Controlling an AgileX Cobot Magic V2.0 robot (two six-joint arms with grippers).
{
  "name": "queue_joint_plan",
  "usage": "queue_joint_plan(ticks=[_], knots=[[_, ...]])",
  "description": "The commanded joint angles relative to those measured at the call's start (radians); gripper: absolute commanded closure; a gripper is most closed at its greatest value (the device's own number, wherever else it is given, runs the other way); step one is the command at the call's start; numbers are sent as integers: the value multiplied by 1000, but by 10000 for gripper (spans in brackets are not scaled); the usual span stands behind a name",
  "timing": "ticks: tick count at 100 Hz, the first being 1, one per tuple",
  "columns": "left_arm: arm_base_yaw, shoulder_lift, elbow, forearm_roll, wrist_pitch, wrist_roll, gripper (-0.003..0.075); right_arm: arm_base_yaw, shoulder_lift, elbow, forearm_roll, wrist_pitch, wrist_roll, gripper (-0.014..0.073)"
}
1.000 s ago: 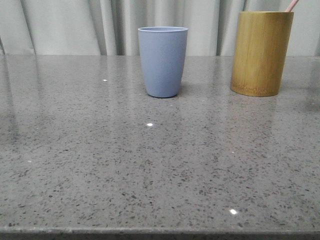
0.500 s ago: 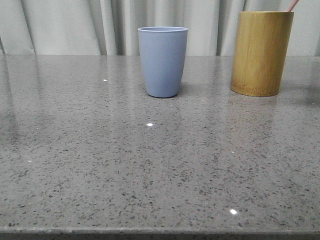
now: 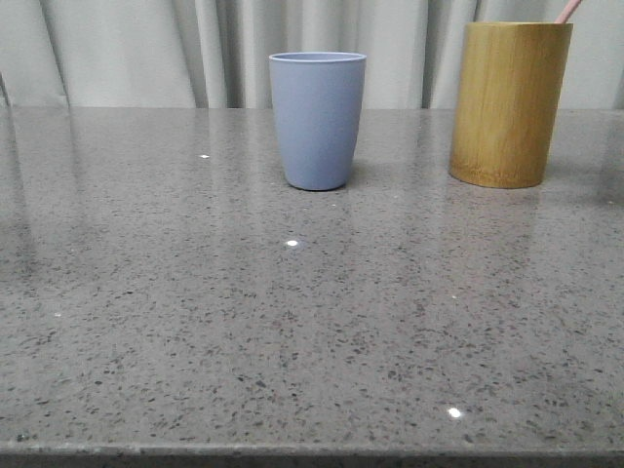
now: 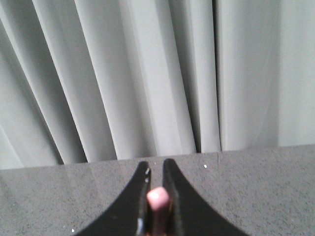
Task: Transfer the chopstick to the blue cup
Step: 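Move the right gripper over the bamboo cup and grasp the pink chopstick, then pull the pink chopstick up and carry it over the blue cup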
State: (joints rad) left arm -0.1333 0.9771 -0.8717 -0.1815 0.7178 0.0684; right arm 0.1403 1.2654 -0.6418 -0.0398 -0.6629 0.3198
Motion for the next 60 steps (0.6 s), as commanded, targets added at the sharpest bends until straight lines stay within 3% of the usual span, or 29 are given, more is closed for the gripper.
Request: queue_joint_plan(ticks=[1,14,36,60], knots=[[2,-13,-29,-17,-63,-13,227,2,-22,-28,-21,-106,0,606],[2,-13,-29,-17,-63,-13,227,2,-24,-47,-52,-111,0,654],[2,-13,-29,-17,-63,-13,227,2,-61,-128,-84,-51,0,652],[2,-13,-29,-17,-63,-13,227,2,-184,-305,-178,266,-9,652]])
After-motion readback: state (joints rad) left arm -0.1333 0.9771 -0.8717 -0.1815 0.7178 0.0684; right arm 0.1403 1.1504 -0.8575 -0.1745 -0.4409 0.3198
